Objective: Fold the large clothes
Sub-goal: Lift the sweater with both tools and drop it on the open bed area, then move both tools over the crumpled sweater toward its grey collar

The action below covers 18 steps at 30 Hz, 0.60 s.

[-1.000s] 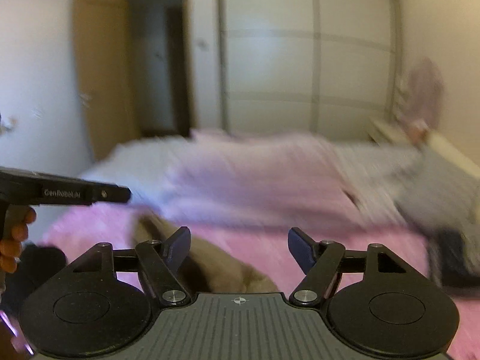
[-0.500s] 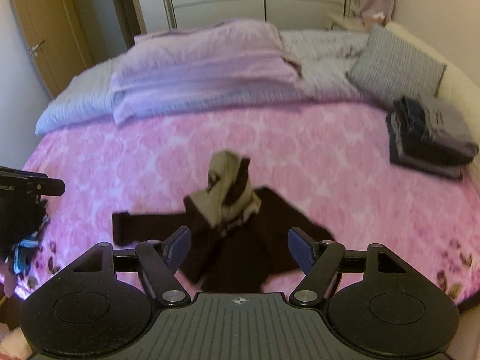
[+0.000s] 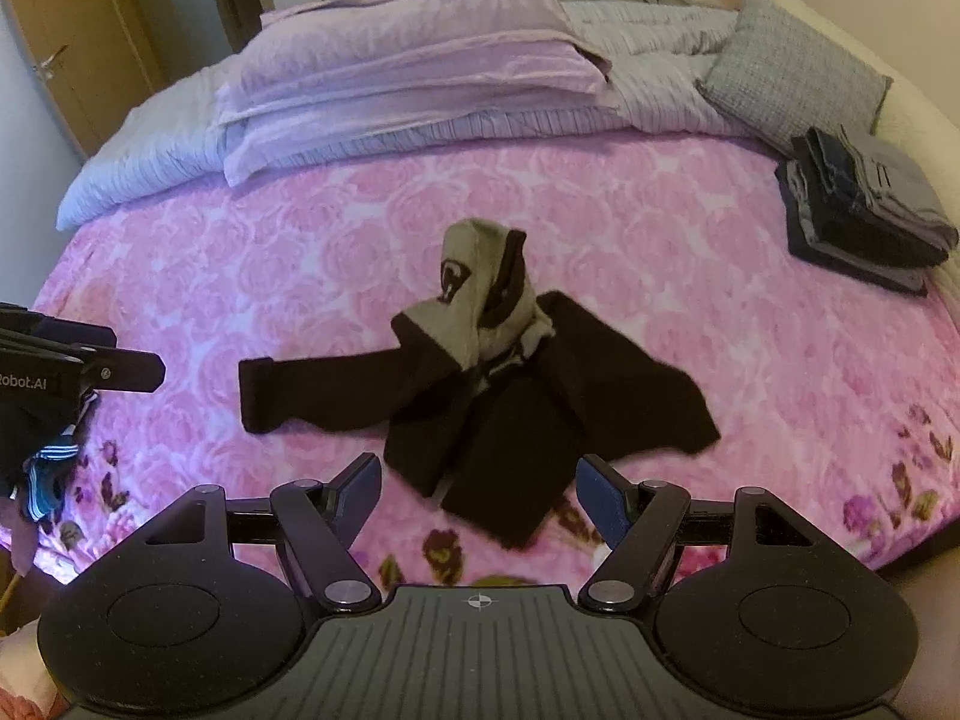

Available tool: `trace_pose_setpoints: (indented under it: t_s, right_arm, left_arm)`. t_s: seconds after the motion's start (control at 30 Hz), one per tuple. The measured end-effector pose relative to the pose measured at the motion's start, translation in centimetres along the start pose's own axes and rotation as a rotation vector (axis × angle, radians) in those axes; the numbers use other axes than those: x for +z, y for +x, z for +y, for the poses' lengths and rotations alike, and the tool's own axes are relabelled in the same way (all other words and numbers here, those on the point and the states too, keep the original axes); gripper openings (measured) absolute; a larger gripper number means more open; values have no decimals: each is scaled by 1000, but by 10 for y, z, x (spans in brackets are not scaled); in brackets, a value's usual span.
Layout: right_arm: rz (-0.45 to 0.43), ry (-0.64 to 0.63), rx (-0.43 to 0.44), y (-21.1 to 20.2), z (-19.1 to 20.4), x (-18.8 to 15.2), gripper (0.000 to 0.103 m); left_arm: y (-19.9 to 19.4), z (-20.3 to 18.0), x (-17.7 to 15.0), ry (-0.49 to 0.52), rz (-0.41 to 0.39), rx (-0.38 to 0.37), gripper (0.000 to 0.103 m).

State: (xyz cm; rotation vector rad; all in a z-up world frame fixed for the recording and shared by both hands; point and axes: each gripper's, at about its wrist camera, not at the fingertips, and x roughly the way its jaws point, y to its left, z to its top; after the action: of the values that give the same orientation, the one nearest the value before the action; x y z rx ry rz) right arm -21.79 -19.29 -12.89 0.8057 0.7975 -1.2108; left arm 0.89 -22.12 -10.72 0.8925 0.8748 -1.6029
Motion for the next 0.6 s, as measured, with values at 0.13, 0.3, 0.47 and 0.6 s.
trace_pose_setpoints:
  t_s: [0.13,0.3,0.47,0.6]
  right_arm:
    - [28,15,-15,8,10,-16,69]
    - [39,36,-8,12,15,-20,69]
    - [26,21,-6,13,8,-11,69]
    - [32,0,10,19,-6,-3,69]
  left_arm:
    - [9,5,-10,12,22,-4,58]
    - [14,5,-14,23,40,-5,58]
    - [16,-3,-8,19,32,3,59]
    - [23,-13,-4,-11,35,20,59]
